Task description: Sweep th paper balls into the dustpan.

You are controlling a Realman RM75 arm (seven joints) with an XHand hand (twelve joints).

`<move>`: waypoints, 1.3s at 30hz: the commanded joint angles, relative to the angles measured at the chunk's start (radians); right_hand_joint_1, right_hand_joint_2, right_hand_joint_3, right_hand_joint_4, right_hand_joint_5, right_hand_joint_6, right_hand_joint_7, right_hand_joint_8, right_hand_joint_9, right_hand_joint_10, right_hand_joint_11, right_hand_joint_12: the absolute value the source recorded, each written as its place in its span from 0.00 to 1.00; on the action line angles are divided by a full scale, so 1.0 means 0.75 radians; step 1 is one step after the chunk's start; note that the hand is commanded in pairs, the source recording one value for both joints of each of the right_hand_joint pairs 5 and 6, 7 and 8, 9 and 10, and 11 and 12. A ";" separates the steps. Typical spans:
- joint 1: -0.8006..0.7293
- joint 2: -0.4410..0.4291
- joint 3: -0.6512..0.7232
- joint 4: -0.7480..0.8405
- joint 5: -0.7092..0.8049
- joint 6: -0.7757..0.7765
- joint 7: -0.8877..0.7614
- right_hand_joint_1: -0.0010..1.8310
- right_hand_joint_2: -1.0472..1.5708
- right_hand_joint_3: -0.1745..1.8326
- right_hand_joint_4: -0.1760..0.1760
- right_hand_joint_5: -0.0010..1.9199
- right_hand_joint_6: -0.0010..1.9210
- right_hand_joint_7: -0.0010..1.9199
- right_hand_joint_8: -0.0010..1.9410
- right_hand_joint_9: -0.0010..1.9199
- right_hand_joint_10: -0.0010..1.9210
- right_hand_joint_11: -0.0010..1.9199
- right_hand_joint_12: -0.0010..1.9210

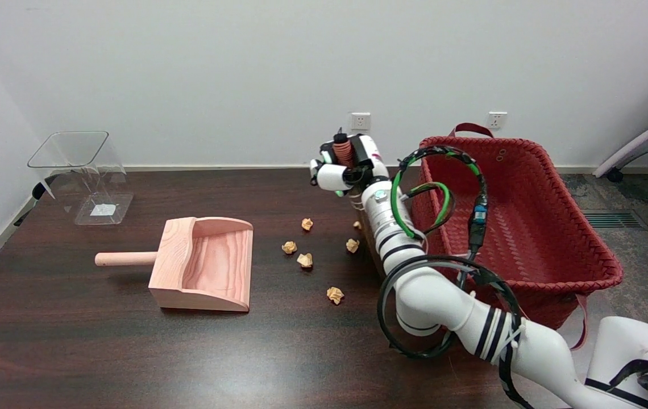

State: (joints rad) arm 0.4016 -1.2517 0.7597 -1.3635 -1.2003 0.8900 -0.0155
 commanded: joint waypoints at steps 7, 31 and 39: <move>-0.014 -0.159 -0.087 -0.018 -0.020 -0.047 0.088 0.82 0.68 0.54 0.50 1.00 1.00 1.00 0.99 1.00 1.00 1.00 1.00; 0.210 -0.519 -0.204 0.370 -0.099 0.075 0.169 0.80 0.73 0.48 0.50 1.00 1.00 1.00 0.99 1.00 1.00 1.00 1.00; 0.260 -0.586 -0.242 0.451 -0.104 0.085 0.202 0.79 0.74 0.46 0.50 1.00 1.00 1.00 0.99 1.00 1.00 1.00 1.00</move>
State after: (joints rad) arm 0.5038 -1.5568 0.6306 -1.1790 -1.2522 0.9218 0.0871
